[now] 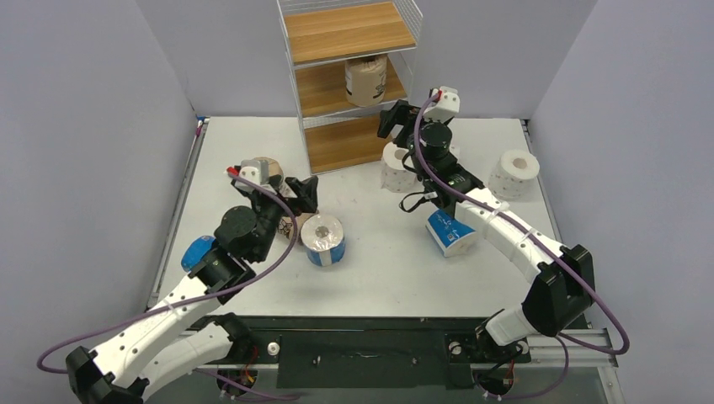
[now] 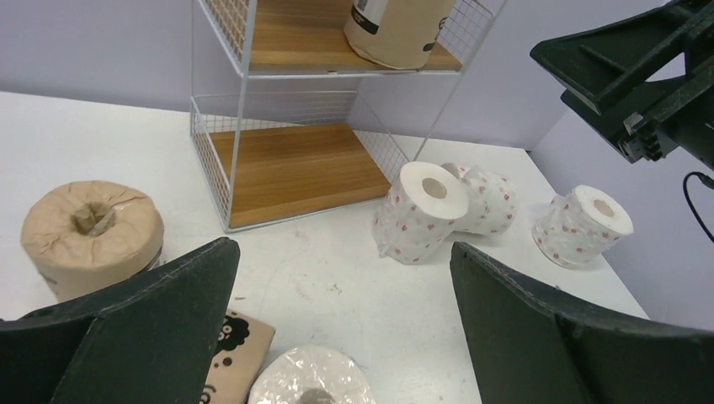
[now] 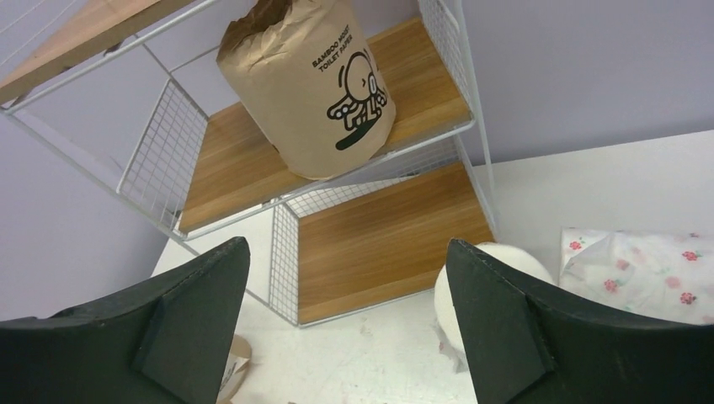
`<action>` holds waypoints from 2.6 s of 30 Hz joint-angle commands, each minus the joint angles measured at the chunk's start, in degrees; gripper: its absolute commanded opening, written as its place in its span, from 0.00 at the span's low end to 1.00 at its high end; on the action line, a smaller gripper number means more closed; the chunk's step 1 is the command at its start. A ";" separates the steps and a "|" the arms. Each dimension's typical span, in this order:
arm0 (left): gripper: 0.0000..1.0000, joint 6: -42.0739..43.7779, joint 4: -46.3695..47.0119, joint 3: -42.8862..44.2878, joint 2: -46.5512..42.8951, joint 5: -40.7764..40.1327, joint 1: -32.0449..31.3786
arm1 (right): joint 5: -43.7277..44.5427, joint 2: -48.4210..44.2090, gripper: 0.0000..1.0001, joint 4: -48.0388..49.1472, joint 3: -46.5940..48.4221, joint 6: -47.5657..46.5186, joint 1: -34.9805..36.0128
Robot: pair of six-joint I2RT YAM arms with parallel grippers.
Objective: Place and organize the paper towels onto the shelf
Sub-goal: Place the paper towel on the shelf.
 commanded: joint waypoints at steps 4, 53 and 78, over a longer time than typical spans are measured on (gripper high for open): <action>0.96 -2.33 -8.57 -4.46 -8.85 -2.04 0.02 | 5.15 3.72 0.82 8.86 2.83 -3.21 -0.29; 0.96 -2.18 -15.29 -7.35 -12.30 -1.11 0.20 | 3.07 29.17 0.83 14.93 23.16 -2.01 -2.61; 0.96 -3.24 -16.61 -8.17 -13.95 -1.12 0.20 | 6.63 33.74 0.82 7.61 32.84 0.34 -5.74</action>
